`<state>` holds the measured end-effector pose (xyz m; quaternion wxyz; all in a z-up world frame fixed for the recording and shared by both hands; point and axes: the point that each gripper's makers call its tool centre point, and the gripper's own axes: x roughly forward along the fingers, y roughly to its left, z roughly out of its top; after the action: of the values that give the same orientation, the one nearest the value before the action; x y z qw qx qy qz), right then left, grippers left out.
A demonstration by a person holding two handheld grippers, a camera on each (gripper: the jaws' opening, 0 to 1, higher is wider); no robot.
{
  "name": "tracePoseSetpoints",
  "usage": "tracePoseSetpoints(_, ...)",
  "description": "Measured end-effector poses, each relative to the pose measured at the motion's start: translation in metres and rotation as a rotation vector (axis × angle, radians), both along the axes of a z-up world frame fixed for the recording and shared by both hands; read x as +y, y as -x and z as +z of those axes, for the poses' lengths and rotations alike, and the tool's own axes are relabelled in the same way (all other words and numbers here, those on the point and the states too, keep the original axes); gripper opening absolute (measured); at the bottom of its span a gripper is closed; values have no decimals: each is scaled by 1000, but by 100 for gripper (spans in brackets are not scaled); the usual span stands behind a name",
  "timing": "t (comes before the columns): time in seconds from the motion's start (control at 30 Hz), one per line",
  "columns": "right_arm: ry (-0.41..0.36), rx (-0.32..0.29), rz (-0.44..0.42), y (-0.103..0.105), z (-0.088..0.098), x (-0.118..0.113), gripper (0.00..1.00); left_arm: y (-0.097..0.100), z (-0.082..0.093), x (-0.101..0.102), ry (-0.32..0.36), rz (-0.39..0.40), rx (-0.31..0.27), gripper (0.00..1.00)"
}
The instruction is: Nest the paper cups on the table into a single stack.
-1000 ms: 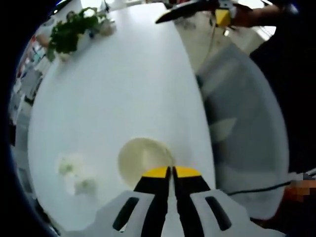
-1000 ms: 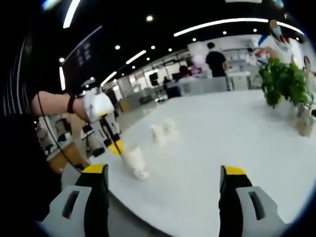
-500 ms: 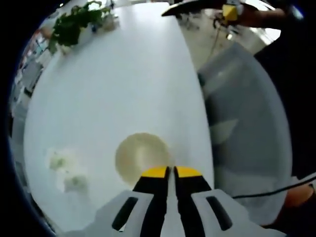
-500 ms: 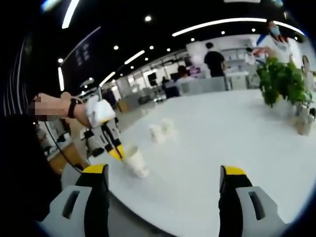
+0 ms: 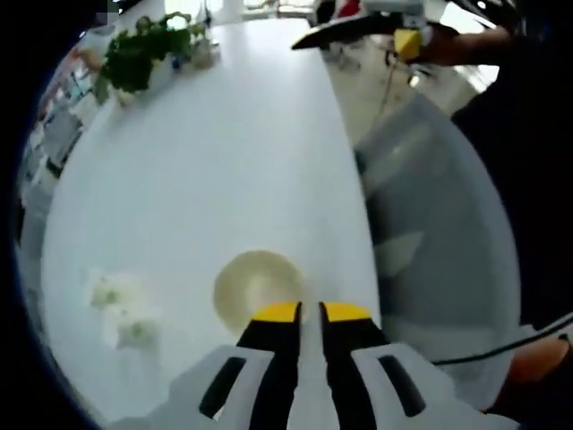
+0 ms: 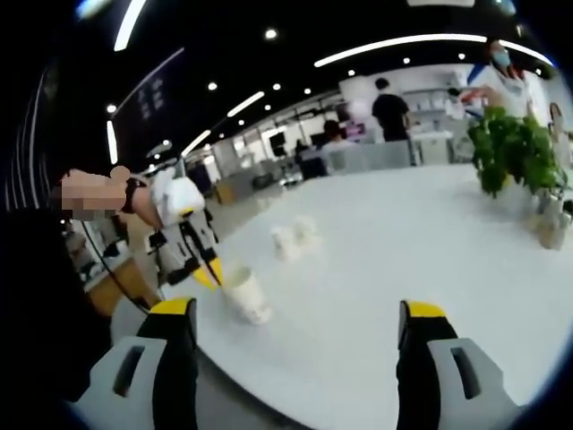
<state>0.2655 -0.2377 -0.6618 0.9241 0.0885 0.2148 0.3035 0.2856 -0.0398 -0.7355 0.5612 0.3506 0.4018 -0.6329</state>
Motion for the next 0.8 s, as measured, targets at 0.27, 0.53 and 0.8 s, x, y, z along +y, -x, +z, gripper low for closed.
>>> tracePoseSetpoints(0.27,5,-4,8,1,2,3,91,-9,14,2,75,40,-17,17)
tracePoseSetpoints(0.53,3,2,14,0,4,9,91,-21,27,3,181,126,-46,33)
tracePoseSetpoints(0.8,12,5,30,0,4,14,91,-35,47,-7,372,273,-67,51)
